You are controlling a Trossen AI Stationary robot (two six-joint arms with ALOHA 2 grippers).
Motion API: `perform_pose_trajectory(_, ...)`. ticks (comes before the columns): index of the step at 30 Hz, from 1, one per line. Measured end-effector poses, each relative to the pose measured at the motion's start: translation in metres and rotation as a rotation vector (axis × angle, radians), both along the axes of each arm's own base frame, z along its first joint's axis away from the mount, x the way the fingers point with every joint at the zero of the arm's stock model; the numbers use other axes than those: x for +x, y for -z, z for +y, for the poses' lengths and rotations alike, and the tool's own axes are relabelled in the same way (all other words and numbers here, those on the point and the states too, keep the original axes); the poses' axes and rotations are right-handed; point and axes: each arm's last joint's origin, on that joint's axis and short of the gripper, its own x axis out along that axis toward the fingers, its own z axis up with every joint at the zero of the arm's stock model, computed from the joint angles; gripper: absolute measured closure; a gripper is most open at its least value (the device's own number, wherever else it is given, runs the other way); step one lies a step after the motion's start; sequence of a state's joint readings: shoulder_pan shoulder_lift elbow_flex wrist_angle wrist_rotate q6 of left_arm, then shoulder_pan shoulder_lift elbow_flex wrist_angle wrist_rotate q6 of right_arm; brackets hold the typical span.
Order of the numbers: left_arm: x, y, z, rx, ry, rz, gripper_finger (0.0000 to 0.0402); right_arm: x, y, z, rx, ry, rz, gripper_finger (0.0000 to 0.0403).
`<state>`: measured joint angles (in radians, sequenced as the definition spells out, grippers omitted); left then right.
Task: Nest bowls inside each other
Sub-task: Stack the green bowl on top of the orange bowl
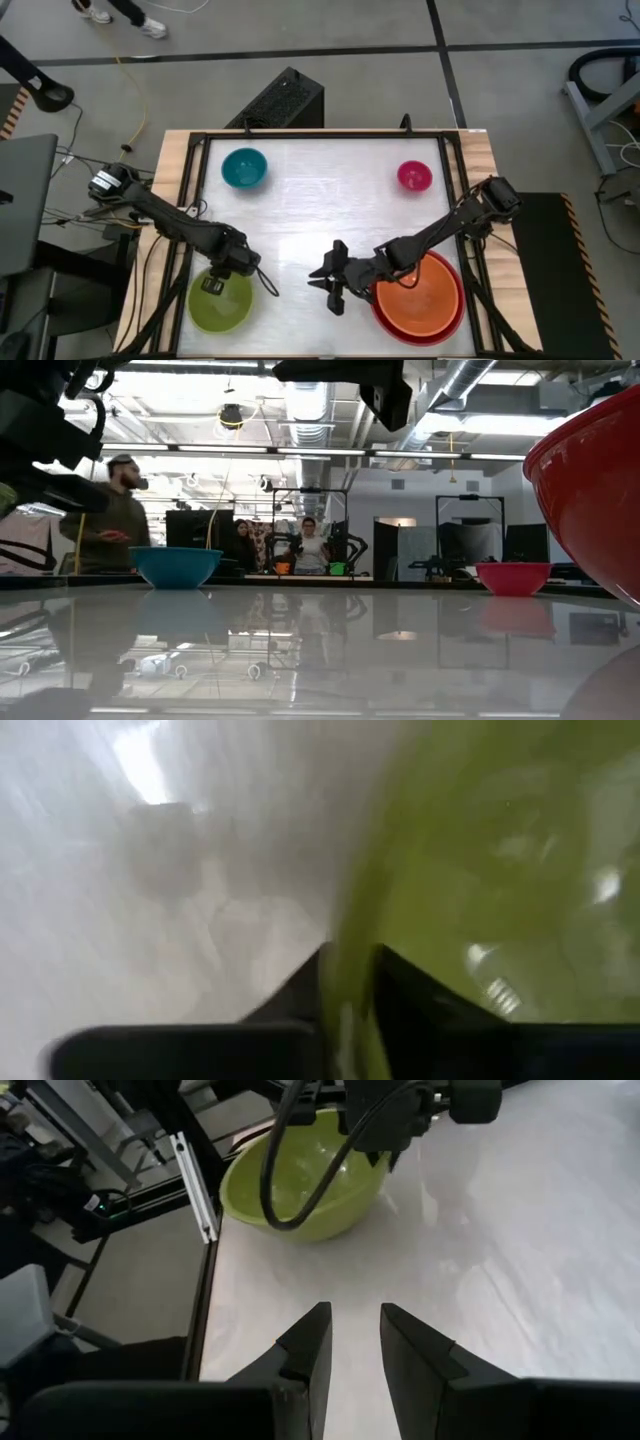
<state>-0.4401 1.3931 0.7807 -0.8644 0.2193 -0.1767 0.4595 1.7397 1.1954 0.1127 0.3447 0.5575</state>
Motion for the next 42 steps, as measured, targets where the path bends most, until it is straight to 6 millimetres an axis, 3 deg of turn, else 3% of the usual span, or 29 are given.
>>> perform_pose_trajectory(2,0.000,-0.001,0.000,-0.024,0.002,0.005,0.0389,-0.001,0.000,0.001,0.000,-0.003,0.000,0.0292)
perform_pose_trajectory(10,0.006,-0.007,0.002,-0.037,-0.006,-0.008,0.0398,-0.002,0.000,0.004,-0.031,-0.026,-0.006,0.0292)
perform_pose_trajectory(23,0.029,-0.039,0.015,-0.025,-0.045,-0.104,0.0401,-0.005,-0.010,0.020,-0.146,-0.186,-0.118,0.0292)
perform_pose_trajectory(29,0.043,-0.058,0.027,0.002,-0.106,-0.185,0.0401,-0.010,-0.009,0.028,-0.058,-0.169,-0.100,0.0292)
perform_pose_trajectory(36,0.056,-0.078,0.041,0.093,-0.203,-0.290,0.0401,-0.001,-0.003,0.006,0.205,0.012,0.000,0.0292)
perform_pose_trajectory(42,0.059,-0.080,0.058,0.201,-0.390,-0.305,0.0401,0.010,0.001,-0.026,0.251,0.128,0.040,0.0292)
